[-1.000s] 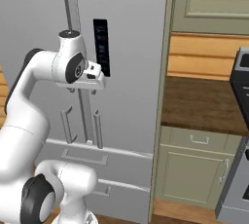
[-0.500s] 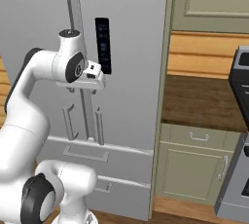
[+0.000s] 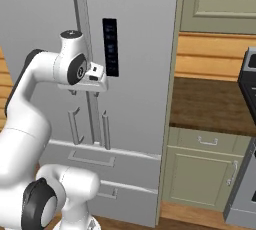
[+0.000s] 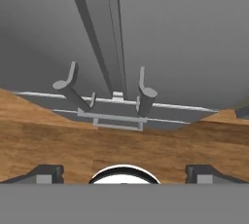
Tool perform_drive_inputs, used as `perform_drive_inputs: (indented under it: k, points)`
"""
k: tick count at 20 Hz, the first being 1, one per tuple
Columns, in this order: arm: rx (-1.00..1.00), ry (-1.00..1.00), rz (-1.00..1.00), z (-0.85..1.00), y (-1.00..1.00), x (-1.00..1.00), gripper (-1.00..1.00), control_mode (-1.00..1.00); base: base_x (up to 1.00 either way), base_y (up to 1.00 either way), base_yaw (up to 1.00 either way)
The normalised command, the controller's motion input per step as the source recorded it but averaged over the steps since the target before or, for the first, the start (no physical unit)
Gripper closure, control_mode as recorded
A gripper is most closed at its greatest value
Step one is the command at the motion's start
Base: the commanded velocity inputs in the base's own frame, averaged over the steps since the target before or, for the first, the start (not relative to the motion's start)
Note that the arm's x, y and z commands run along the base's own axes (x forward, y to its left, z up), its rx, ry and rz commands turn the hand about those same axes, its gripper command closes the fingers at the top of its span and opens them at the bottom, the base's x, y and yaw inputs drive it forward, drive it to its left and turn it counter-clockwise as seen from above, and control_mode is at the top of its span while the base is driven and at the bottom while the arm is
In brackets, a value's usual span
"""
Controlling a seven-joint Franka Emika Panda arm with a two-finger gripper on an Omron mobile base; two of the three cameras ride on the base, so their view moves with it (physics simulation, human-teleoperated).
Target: Take the strawberry from the fridge and place it on top of the pancake, located on the dining counter.
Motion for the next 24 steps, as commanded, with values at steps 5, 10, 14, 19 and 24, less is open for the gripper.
perform_drive_inputs:
  k: [5, 10, 14, 19, 24]
  points:
    - [-0.02, 0.0, 0.0, -0.65, -0.01, -0.08, -1.0, -1.0, 0.0, 0.0, 0.0]
    - [-0.01, 0.0, 0.05, -0.98, -0.36, 0.13, -1.0, -1.0, 0.0, 0.0, 0.0]
    - [0.0, -0.08, 0.08, -0.77, -0.42, 0.21, -1.0, -1.0, 0.0, 0.0, 0.0]
    - [0.0, -0.07, 0.1, -0.67, 0.0, 0.28, -1.0, -1.0, 0.0, 0.0, 0.0]
    - [-0.02, -0.02, 0.1, -0.45, 0.0, 0.46, -1.0, -1.0, 0.0, 0.0, 0.0]
